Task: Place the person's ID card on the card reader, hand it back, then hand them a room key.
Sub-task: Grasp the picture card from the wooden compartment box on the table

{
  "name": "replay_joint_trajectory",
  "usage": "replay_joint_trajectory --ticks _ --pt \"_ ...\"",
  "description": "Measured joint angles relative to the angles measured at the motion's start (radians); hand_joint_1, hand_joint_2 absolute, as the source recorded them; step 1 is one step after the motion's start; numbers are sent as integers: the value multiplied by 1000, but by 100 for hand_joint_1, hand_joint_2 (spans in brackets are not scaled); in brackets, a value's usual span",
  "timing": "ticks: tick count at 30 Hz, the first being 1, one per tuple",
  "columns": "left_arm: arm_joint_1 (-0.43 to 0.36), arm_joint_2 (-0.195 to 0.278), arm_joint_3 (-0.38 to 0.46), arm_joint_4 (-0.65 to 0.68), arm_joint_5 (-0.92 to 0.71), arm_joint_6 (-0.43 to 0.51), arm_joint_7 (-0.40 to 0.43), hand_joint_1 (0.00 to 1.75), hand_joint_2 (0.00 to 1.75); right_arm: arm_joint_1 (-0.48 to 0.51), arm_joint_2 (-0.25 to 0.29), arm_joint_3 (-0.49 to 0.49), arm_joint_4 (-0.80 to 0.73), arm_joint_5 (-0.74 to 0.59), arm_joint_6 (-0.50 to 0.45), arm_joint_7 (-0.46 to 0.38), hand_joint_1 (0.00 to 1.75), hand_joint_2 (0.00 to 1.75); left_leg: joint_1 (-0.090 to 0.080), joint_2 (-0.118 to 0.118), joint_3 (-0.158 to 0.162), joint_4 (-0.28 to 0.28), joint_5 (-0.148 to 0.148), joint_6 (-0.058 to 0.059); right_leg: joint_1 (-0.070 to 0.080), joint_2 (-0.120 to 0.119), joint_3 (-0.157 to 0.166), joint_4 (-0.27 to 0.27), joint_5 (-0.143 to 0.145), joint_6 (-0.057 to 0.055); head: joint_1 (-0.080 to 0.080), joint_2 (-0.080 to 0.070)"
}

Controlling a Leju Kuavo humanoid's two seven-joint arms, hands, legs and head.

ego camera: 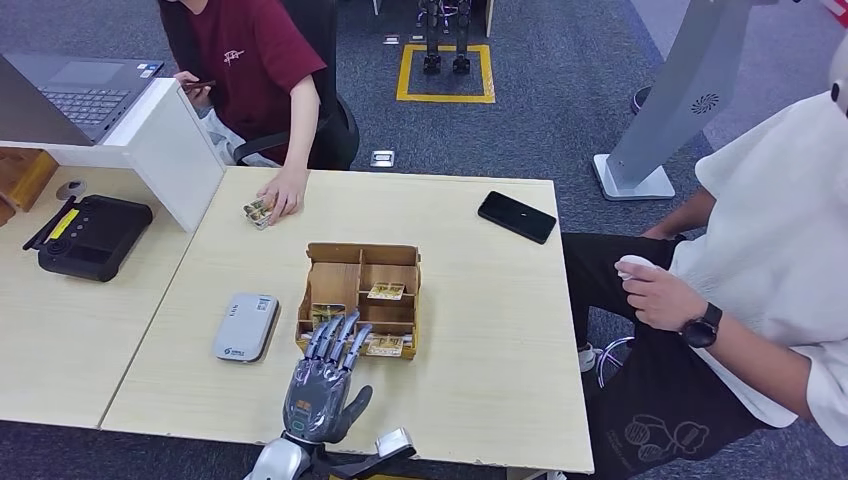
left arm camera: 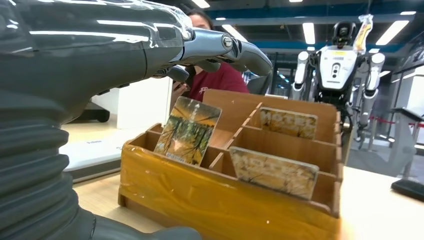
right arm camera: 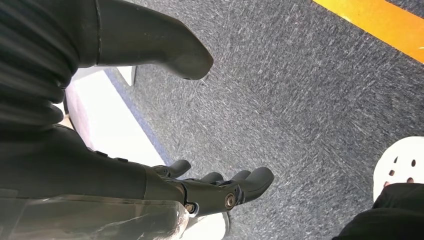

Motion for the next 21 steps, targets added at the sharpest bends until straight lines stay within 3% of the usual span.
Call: replay_joint_trajectory --ticks 14,21 --pt "-4 -34 66 46 -3 0 -21 0 175 -2 0 8 0 1 5 2 0 175 0 0 0 0 0 0 0 0 0 0 0 0 0 0" --pt "8 -64 95 27 38 1 -128 0 175 -1 0 9 0 -1 4 2 0 175 0 0 0 0 0 0 0 0 0 0 0 0 0 0"
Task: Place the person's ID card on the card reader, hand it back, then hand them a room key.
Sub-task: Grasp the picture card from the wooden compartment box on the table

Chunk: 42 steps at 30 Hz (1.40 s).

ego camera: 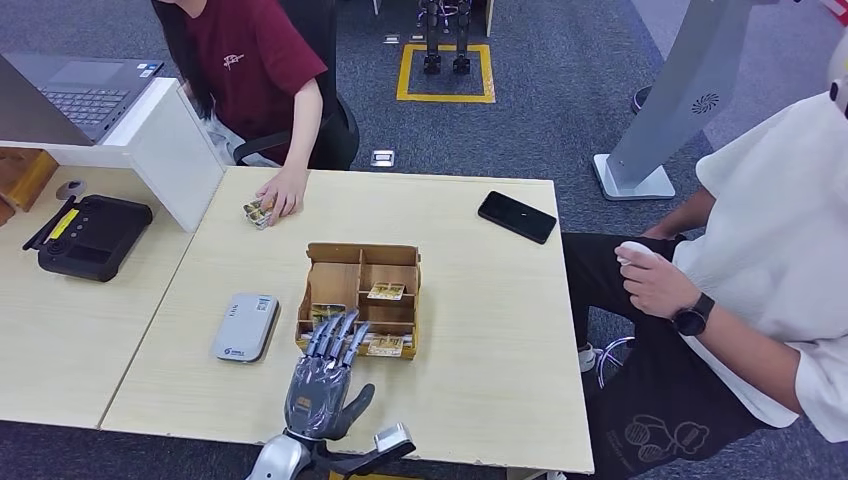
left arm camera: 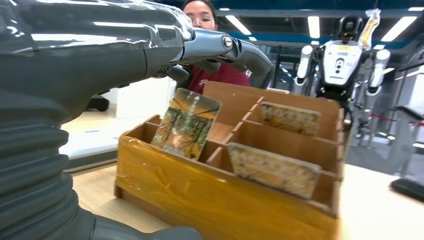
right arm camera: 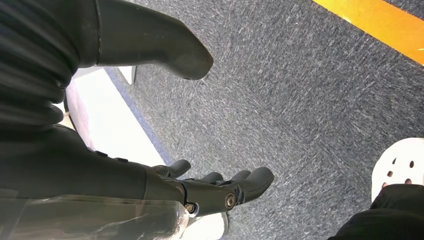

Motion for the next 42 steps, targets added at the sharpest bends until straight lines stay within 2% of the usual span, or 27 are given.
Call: replay_joint_trajectory --ticks 15,33,42 --pt "-15 -41 21 13 -1 0 -19 0 175 -2 0 20 0 5 7 2 0 175 0 0 0 0 0 0 0 0 0 0 0 0 0 0" --pt "-58 -59 46 140 -22 0 -1 0 175 -13 2 41 0 19 24 6 0 175 0 0 0 0 0 0 0 0 0 0 0 0 0 0" --pt "-62 -79 78 162 -21 0 -31 0 175 -17 4 50 0 19 27 10 0 175 0 0 0 0 0 0 0 0 0 0 0 0 0 0"
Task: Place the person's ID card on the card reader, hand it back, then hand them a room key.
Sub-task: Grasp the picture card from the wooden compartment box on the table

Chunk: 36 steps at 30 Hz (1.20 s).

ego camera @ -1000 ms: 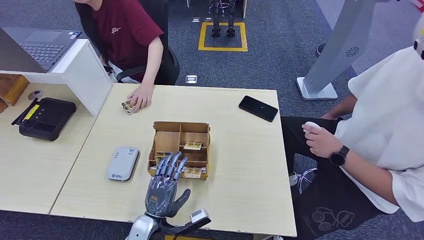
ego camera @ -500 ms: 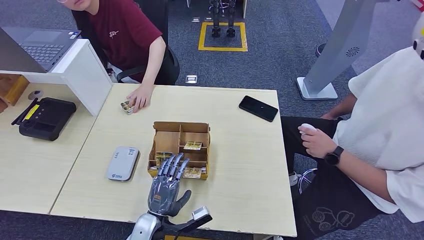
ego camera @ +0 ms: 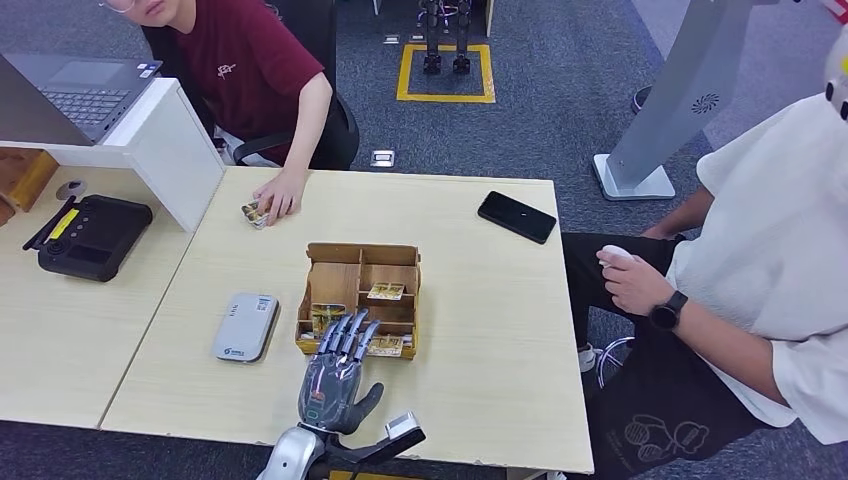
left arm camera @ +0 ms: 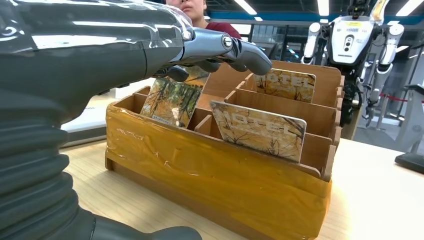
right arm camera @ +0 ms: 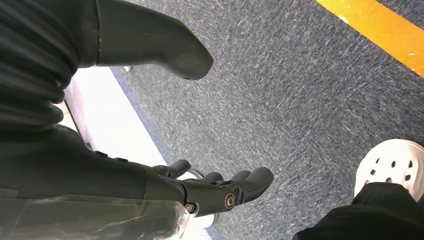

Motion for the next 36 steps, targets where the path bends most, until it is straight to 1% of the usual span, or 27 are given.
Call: replay_joint_trajectory --ticks 8,9,12,13,14,25,36 --pt "0 -25 49 4 23 0 -58 0 175 -2 1 2 0 -2 0 3 0 175 0 0 0 0 0 0 0 0 0 0 0 0 0 0" --pt "0 -28 54 4 24 0 -61 4 175 -2 1 2 0 -2 0 3 0 175 0 0 0 0 0 0 0 0 0 0 0 0 0 0" --pt "0 -33 62 5 30 0 -68 133 175 -3 1 2 0 -2 0 4 0 175 0 0 0 0 0 0 0 0 0 0 0 0 0 0" --pt "0 -35 64 6 34 0 -71 172 175 -3 1 2 0 -2 0 4 0 175 0 0 0 0 0 0 0 0 0 0 0 0 0 0" --pt "-1 -36 67 8 37 0 -72 175 175 -4 1 2 0 -1 0 4 0 175 0 0 0 0 0 0 0 0 0 0 0 0 0 0" --pt "-15 -46 85 19 54 0 -84 175 175 -6 1 2 0 1 2 4 0 175 0 0 0 0 0 0 0 0 0 0 0 0 0 0" --pt "-26 -52 109 29 91 0 -112 175 175 -6 1 2 0 -7 2 4 0 175 0 0 0 0 0 0 0 0 1 0 0 0 0 0"
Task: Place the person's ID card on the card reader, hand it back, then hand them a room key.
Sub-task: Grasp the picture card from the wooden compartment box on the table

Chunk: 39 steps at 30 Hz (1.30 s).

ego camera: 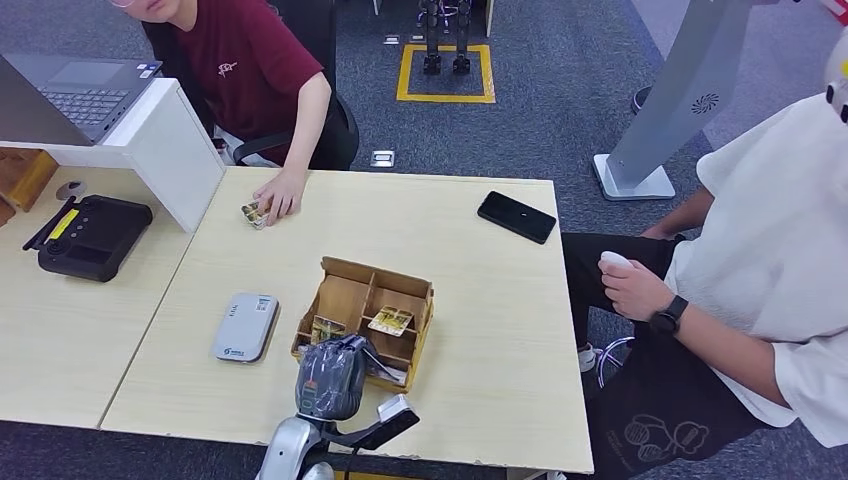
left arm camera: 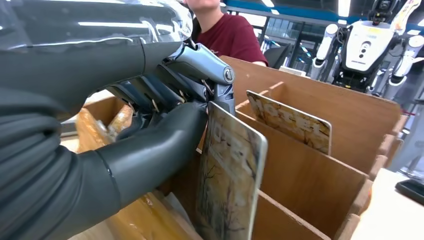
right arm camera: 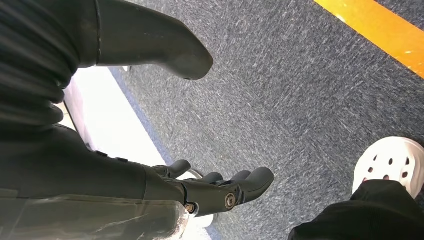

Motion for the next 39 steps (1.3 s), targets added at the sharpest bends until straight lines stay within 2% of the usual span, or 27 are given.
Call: replay_joint_trajectory --ticks 10,20,30,35,36,37,39 --pt "1 -1 6 10 4 0 -6 175 175 0 0 0 -1 -2 0 0 0 175 0 0 0 0 0 0 0 0 0 0 0 0 0 0" --pt "2 -4 6 10 42 0 -46 175 175 0 0 0 -4 -5 -1 0 0 175 0 0 0 0 1 1 0 0 1 0 0 0 0 0" --pt "20 -5 6 -34 99 0 -74 175 175 0 0 0 -4 -14 -5 -4 0 175 0 0 0 0 1 1 0 0 0 0 0 0 0 0" --pt "23 -5 5 -42 110 0 -72 168 175 1 0 0 -4 -15 -5 -4 0 175 0 0 0 0 1 1 0 0 0 0 0 0 0 0" --pt "24 -5 4 -42 114 0 -70 164 175 1 0 0 -4 -16 -5 -4 0 175 0 0 0 0 1 1 0 0 0 0 0 0 0 0" --pt "24 -4 1 -42 117 0 -67 151 175 1 0 0 -4 -16 -6 -4 0 175 0 0 0 0 1 1 0 0 0 0 0 0 0 0" --pt "26 -4 -3 -43 123 0 -64 72 175 1 0 0 -4 -19 -6 -4 0 175 0 0 0 0 1 1 0 0 0 0 0 0 0 0"
